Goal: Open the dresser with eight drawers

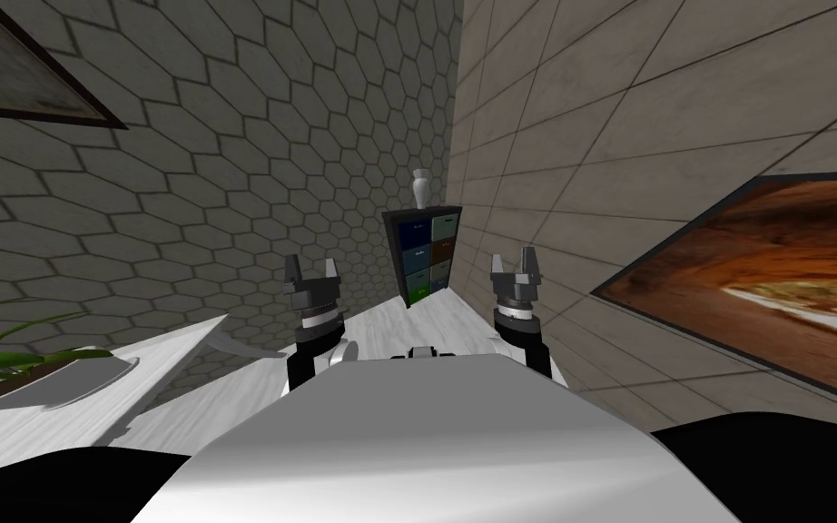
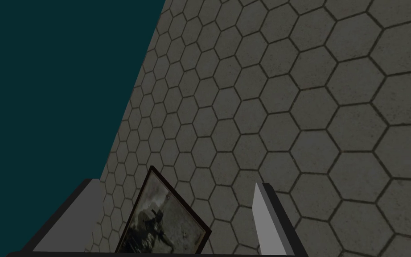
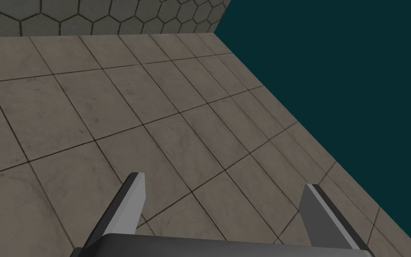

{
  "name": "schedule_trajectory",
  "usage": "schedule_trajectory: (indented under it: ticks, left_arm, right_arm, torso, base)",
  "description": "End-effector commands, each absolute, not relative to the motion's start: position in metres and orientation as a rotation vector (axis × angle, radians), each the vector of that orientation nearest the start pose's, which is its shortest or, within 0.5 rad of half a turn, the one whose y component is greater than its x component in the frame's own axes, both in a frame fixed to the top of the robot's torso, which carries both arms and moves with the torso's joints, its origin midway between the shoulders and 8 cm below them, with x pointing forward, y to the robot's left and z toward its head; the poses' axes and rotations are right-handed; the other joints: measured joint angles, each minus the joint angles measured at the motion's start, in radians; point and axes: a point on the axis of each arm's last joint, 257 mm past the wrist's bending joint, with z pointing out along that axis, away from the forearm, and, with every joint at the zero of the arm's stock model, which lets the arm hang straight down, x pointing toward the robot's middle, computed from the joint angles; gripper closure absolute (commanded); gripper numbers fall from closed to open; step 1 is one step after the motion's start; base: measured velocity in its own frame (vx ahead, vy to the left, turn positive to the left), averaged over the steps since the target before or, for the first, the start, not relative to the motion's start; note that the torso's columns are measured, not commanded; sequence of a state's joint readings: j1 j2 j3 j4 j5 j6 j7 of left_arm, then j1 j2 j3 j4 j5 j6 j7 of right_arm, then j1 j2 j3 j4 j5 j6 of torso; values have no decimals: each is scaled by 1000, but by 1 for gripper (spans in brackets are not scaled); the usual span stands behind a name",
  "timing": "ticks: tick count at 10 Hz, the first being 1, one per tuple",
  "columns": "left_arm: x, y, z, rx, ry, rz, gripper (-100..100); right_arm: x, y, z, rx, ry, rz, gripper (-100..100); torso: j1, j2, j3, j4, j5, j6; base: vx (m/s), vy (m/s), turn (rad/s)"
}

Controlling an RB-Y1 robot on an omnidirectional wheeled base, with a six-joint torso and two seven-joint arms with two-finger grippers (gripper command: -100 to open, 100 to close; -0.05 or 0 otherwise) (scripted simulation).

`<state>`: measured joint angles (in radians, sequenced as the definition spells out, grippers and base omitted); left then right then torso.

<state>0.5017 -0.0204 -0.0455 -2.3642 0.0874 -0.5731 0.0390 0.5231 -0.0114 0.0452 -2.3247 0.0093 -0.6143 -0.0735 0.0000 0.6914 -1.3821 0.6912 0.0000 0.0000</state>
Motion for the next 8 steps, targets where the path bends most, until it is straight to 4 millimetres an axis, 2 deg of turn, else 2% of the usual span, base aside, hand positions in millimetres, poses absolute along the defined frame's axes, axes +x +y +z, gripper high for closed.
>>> schedule_trajectory:
  ticks: [1, 4, 7, 8]
  left_arm:
    - [312, 274, 72, -617, 419, -1468, 0]
    - [312, 274, 72, -618, 419, -1468, 0]
    - [312, 274, 72, -618, 419, -1468, 0]
    - [312, 274, 72, -618, 419, -1468, 0]
  right_arm:
    - [320, -253, 44, 575, 564, 1512, -100]
    - [329, -251, 23, 639, 595, 1618, -100]
    - [332, -251, 14, 682, 594, 1685, -100]
    - [336, -251, 5, 719, 597, 1727, -100]
  torso:
    - [0, 32, -70, 33, 0, 0]
    - [0, 45, -94, 46, 0, 0]
    - [0, 47, -93, 47, 0, 0]
    - [0, 48, -93, 47, 0, 0]
  base:
    - [51, 7, 41]
    - [62, 3, 51]
    - [55, -1, 25]
    - [50, -1, 47]
